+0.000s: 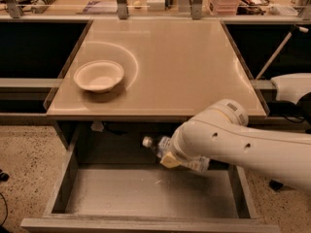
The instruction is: Pick blue plastic bottle from top drawer and place on counter
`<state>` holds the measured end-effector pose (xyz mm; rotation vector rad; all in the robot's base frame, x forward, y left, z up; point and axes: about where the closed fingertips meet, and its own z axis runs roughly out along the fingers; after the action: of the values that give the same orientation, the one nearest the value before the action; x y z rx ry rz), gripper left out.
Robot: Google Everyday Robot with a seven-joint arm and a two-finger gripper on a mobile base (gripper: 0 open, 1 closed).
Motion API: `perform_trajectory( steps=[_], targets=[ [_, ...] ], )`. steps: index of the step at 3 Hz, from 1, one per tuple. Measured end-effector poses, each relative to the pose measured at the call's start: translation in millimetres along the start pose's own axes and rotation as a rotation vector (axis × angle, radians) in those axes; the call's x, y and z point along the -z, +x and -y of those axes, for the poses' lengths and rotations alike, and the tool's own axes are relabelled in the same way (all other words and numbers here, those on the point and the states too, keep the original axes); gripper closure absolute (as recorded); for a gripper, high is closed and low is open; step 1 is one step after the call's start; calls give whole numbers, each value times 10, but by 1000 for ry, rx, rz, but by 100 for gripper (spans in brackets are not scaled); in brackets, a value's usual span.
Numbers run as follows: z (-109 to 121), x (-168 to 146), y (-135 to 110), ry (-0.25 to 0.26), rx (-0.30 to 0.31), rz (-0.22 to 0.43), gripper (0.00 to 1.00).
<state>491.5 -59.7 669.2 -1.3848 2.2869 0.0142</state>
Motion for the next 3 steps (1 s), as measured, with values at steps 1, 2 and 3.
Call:
perform_trajectory(
  steps=[1, 2, 3],
  targets=[
    [241, 338, -250, 62, 29, 9, 100],
    [212, 346, -234, 62, 29, 9, 100],
    [240, 432, -259, 81, 47, 8, 100]
  ],
)
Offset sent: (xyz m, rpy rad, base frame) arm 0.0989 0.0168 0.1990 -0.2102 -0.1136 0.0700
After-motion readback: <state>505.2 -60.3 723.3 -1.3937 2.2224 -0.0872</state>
